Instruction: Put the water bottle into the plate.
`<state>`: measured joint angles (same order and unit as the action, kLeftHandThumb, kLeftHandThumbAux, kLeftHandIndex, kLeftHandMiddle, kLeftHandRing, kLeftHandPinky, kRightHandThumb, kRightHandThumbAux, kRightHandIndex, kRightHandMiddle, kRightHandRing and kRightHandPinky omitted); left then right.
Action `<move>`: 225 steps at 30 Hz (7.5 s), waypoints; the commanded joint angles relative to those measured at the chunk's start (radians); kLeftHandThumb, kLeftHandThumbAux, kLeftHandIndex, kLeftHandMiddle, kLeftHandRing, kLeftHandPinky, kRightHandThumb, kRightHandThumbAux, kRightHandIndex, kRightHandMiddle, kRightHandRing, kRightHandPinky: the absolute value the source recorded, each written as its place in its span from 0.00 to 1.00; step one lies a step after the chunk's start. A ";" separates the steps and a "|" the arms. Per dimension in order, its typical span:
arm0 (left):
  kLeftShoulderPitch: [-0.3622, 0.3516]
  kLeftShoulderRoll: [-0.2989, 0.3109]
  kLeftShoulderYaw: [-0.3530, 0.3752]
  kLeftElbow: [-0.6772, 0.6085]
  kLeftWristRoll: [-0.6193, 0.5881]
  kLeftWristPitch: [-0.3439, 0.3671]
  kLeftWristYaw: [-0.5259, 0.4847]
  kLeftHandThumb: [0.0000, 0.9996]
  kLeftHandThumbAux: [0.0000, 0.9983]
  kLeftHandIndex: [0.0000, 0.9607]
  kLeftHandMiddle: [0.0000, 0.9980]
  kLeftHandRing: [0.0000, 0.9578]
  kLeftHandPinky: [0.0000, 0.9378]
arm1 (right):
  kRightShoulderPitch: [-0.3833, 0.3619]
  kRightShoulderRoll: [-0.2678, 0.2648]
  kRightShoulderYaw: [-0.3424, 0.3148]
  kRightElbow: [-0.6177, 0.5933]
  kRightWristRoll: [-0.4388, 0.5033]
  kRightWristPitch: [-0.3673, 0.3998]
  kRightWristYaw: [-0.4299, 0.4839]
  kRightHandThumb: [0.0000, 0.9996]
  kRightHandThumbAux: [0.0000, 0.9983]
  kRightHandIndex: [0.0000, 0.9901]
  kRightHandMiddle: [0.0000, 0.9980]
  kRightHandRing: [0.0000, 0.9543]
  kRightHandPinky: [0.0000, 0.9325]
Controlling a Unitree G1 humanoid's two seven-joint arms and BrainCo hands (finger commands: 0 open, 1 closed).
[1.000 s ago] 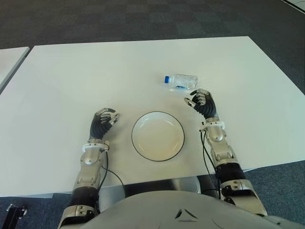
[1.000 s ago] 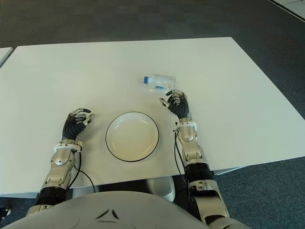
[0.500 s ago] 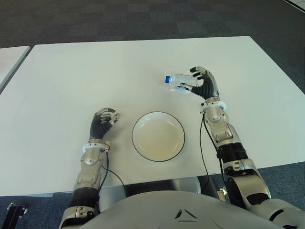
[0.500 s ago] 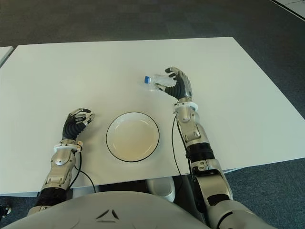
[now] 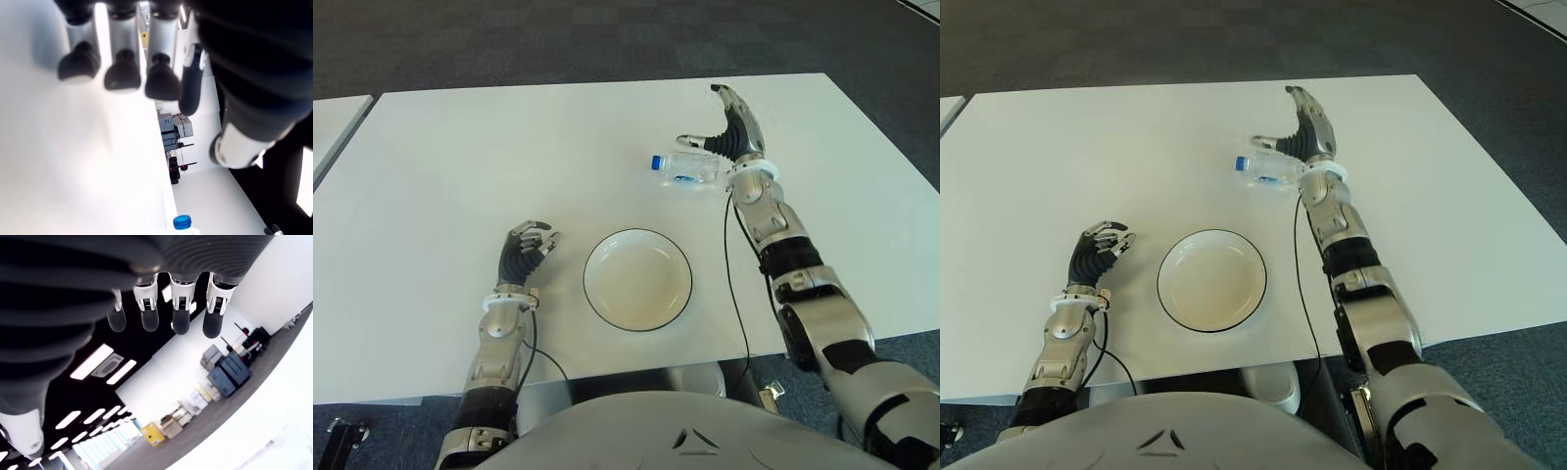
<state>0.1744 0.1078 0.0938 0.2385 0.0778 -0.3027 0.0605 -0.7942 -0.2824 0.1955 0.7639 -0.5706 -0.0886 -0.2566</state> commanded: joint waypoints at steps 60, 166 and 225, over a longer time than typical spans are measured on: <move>0.079 0.018 0.024 -0.042 -0.038 -0.085 -0.030 0.70 0.72 0.46 0.83 0.86 0.86 | -0.180 0.013 0.335 0.628 -0.136 0.149 0.365 0.56 0.55 0.00 0.00 0.00 0.04; 0.215 -0.031 0.021 -0.310 0.014 0.106 0.039 0.71 0.72 0.46 0.84 0.88 0.90 | -0.423 0.060 0.515 0.630 -0.305 0.180 0.314 0.50 0.66 0.00 0.00 0.00 0.05; 0.342 0.013 0.113 -0.302 -0.052 -0.073 -0.021 0.70 0.72 0.46 0.84 0.87 0.88 | -0.180 0.125 0.139 0.615 0.004 0.243 0.215 0.42 0.75 0.02 0.03 0.05 0.14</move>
<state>0.5171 0.1097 0.1991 -0.0732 0.0290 -0.3834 0.0567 -1.0225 -0.1843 0.3543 1.3579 -0.5982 0.1212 -0.0672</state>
